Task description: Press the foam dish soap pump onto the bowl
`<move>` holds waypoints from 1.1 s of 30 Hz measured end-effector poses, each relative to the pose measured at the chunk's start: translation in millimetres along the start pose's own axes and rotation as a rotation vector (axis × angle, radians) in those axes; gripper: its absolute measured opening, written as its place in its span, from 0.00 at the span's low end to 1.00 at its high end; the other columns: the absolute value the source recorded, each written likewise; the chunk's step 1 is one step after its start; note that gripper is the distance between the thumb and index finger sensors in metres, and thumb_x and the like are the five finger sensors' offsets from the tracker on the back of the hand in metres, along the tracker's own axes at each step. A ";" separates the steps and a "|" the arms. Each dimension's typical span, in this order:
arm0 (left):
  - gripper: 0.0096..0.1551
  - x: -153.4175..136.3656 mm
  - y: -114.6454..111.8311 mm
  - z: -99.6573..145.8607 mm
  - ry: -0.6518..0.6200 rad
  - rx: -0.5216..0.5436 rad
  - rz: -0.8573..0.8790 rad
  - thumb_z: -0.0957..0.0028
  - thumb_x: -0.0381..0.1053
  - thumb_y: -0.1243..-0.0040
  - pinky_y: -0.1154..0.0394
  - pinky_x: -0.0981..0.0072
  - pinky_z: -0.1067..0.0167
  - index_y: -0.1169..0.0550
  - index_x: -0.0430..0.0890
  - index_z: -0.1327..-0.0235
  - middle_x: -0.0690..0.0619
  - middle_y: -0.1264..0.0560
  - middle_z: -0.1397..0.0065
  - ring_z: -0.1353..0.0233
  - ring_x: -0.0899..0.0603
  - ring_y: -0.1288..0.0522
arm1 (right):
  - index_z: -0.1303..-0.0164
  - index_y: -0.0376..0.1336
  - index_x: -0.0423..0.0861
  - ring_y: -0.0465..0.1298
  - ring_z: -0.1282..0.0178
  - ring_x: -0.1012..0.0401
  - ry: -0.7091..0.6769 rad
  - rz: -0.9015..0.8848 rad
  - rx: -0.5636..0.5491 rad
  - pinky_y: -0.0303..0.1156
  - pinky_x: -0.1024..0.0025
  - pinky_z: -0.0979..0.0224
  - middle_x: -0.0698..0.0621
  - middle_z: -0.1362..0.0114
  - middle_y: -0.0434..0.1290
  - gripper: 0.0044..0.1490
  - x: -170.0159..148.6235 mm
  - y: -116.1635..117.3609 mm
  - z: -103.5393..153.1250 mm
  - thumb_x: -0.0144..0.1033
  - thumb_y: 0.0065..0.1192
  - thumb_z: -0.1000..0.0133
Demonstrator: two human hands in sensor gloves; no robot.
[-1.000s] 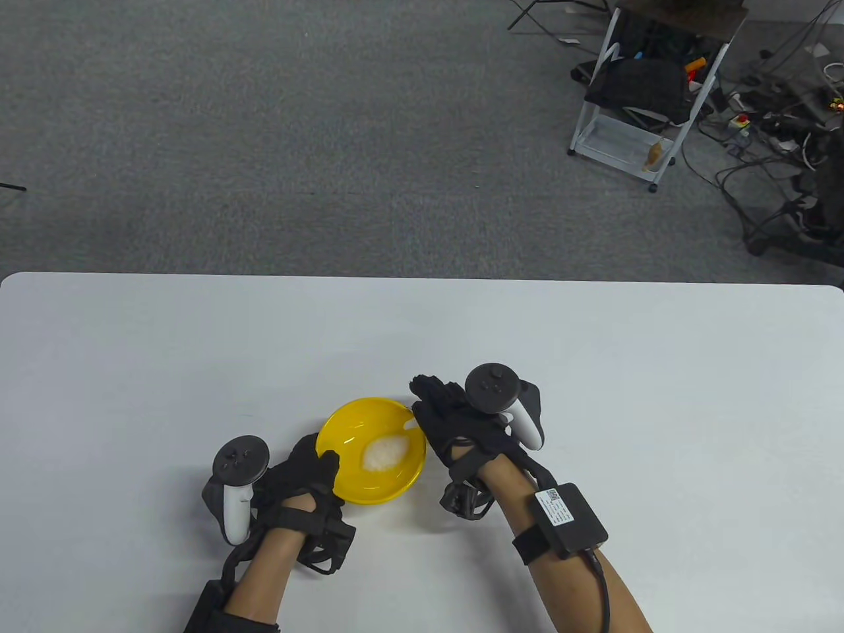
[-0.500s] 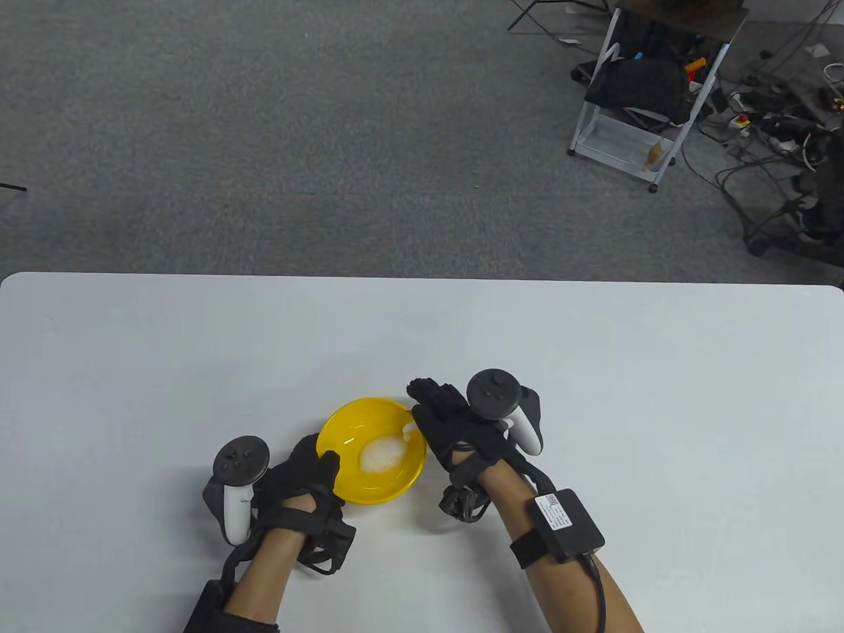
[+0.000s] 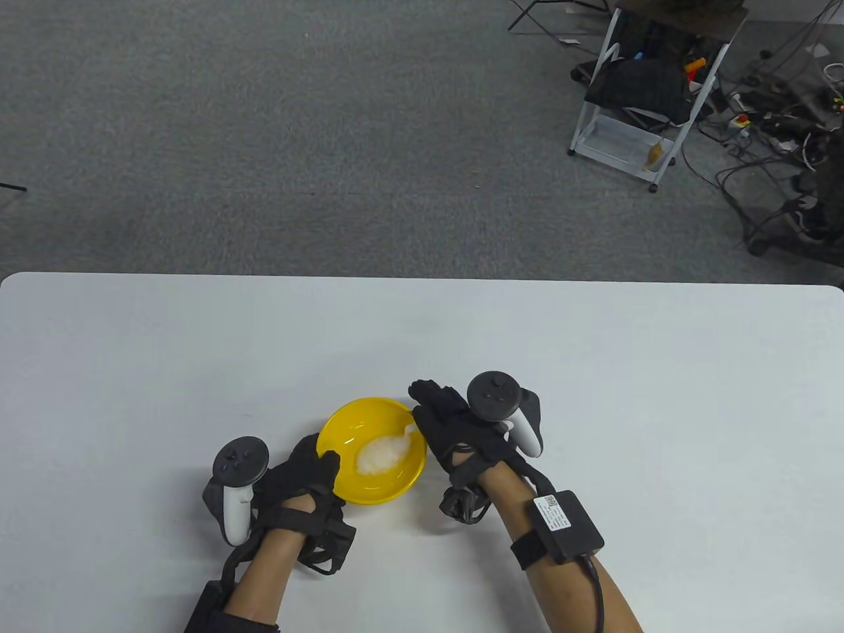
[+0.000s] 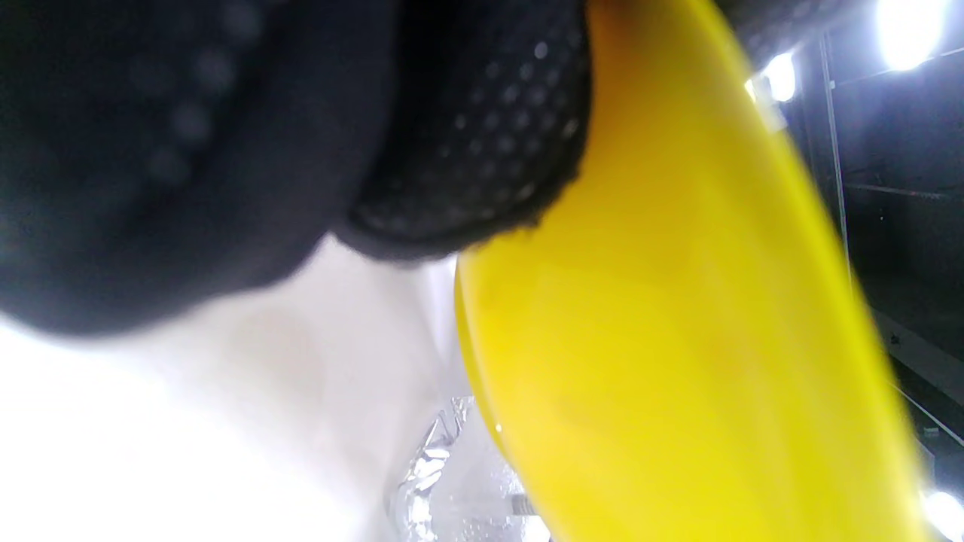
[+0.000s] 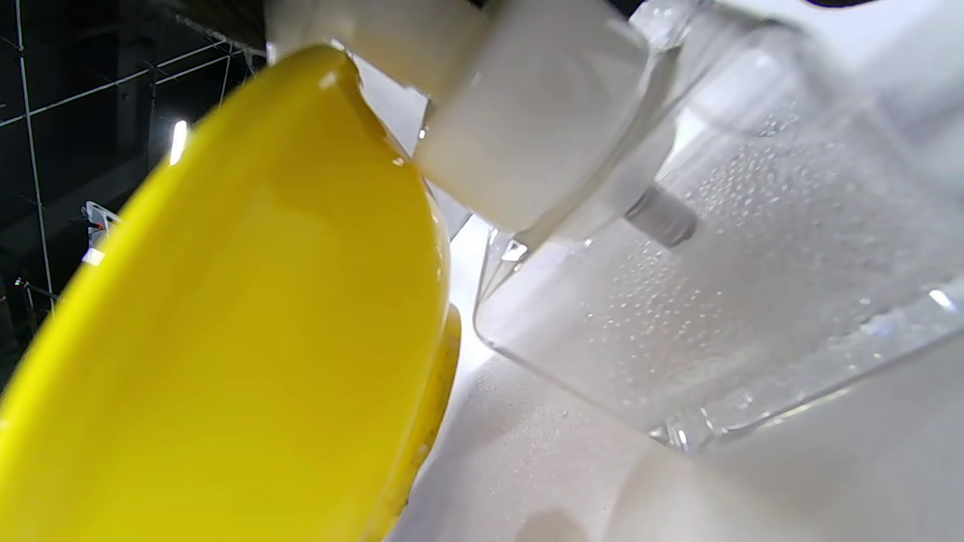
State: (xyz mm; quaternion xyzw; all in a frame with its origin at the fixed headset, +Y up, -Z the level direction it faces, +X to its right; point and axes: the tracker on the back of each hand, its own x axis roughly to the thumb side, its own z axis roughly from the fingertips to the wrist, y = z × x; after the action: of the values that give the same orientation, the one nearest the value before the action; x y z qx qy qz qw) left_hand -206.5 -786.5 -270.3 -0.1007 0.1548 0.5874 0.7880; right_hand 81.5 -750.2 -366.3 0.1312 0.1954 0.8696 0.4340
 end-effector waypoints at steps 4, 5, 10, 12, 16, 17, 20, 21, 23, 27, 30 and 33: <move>0.33 0.5 0.4 0.1 -0.002 -0.004 0.010 0.55 0.54 0.39 0.15 0.60 0.87 0.32 0.43 0.37 0.50 0.13 0.76 0.85 0.47 0.12 | 0.20 0.46 0.52 0.38 0.16 0.38 0.016 0.027 -0.013 0.47 0.19 0.31 0.44 0.13 0.45 0.44 5.5 -2.7 1.7 0.57 0.42 0.47; 0.33 0.7 0.5 0.2 -0.004 -0.005 0.010 0.55 0.54 0.39 0.15 0.60 0.87 0.32 0.43 0.37 0.50 0.13 0.76 0.85 0.47 0.12 | 0.20 0.46 0.53 0.37 0.15 0.38 0.003 0.015 -0.006 0.45 0.18 0.31 0.44 0.13 0.45 0.44 6.5 -4.0 2.1 0.56 0.42 0.47; 0.34 0.7 0.8 -0.3 -0.005 -0.012 0.013 0.54 0.54 0.39 0.15 0.61 0.86 0.32 0.43 0.37 0.50 0.14 0.76 0.84 0.47 0.12 | 0.21 0.51 0.52 0.41 0.15 0.38 -0.014 0.017 -0.075 0.47 0.18 0.31 0.43 0.14 0.49 0.43 13.7 -6.9 4.3 0.54 0.45 0.48; 0.33 0.2 0.4 -0.6 -0.003 -0.015 0.019 0.54 0.54 0.39 0.15 0.61 0.86 0.32 0.43 0.37 0.49 0.14 0.75 0.84 0.47 0.12 | 0.21 0.50 0.52 0.41 0.16 0.38 -0.005 0.024 -0.068 0.47 0.18 0.31 0.42 0.14 0.49 0.43 13.4 -6.7 4.3 0.55 0.44 0.48; 0.34 0.3 0.5 -0.6 -0.002 -0.020 0.023 0.54 0.54 0.39 0.15 0.61 0.86 0.33 0.43 0.37 0.49 0.14 0.75 0.84 0.47 0.12 | 0.21 0.50 0.52 0.41 0.16 0.37 -0.002 0.003 -0.083 0.47 0.18 0.32 0.41 0.14 0.48 0.43 12.3 -6.5 5.8 0.55 0.44 0.48; 0.33 0.3 0.4 -0.6 -0.003 -0.021 0.025 0.54 0.54 0.39 0.15 0.61 0.86 0.33 0.43 0.37 0.49 0.14 0.75 0.84 0.47 0.12 | 0.20 0.49 0.52 0.41 0.16 0.37 0.002 0.015 -0.093 0.47 0.18 0.32 0.41 0.14 0.48 0.44 12.1 -7.4 7.1 0.56 0.44 0.48; 0.33 0.2 0.5 -0.5 -0.002 -0.021 0.028 0.54 0.54 0.39 0.15 0.61 0.86 0.32 0.43 0.37 0.49 0.14 0.75 0.84 0.47 0.12 | 0.20 0.43 0.54 0.43 0.17 0.35 0.006 0.093 -0.201 0.49 0.19 0.33 0.36 0.15 0.47 0.49 11.2 -13.8 16.9 0.62 0.44 0.51; 0.33 0.2 0.5 -0.5 -0.003 -0.022 0.031 0.54 0.54 0.39 0.15 0.61 0.86 0.33 0.43 0.37 0.49 0.14 0.75 0.84 0.47 0.12 | 0.20 0.44 0.54 0.44 0.17 0.35 -0.014 0.119 -0.249 0.50 0.19 0.33 0.36 0.16 0.48 0.50 10.4 -17.2 22.5 0.63 0.44 0.52; 0.33 0.3 0.6 -0.5 -0.002 -0.023 0.034 0.54 0.54 0.39 0.15 0.60 0.86 0.32 0.43 0.37 0.49 0.14 0.75 0.84 0.47 0.12 | 0.20 0.44 0.53 0.43 0.17 0.35 -0.006 0.165 -0.272 0.49 0.19 0.33 0.36 0.16 0.48 0.50 7.4 -23.0 35.2 0.64 0.44 0.52; 0.34 0.5 0.8 -0.7 -0.001 -0.026 0.044 0.54 0.54 0.39 0.15 0.60 0.86 0.32 0.43 0.37 0.49 0.14 0.75 0.84 0.47 0.12 | 0.20 0.43 0.54 0.41 0.18 0.34 0.034 0.196 -0.271 0.48 0.18 0.33 0.35 0.15 0.45 0.51 -7.8 -36.0 69.6 0.66 0.43 0.52; 0.34 1.0 1.4 -0.3 -0.003 -0.028 0.053 0.54 0.54 0.39 0.15 0.60 0.86 0.32 0.43 0.37 0.49 0.14 0.75 0.84 0.47 0.12 | 0.19 0.42 0.54 0.39 0.18 0.34 0.067 0.205 -0.259 0.46 0.17 0.33 0.35 0.15 0.43 0.51 -24.5 -44.9 100.9 0.66 0.43 0.51; 0.33 1.8 3.2 1.1 -0.007 -0.027 0.064 0.54 0.54 0.39 0.15 0.61 0.86 0.32 0.43 0.37 0.49 0.14 0.76 0.84 0.47 0.12 | 0.19 0.42 0.54 0.38 0.18 0.33 0.098 0.215 -0.277 0.45 0.17 0.34 0.35 0.15 0.41 0.51 -46.4 -49.6 137.9 0.66 0.43 0.51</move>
State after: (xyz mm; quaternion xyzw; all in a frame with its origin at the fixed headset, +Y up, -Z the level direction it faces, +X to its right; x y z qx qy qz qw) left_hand -208.9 -783.5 -269.9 -0.1041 0.1472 0.6145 0.7680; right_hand 198.6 -729.3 -268.9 0.0479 0.0795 0.9349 0.3424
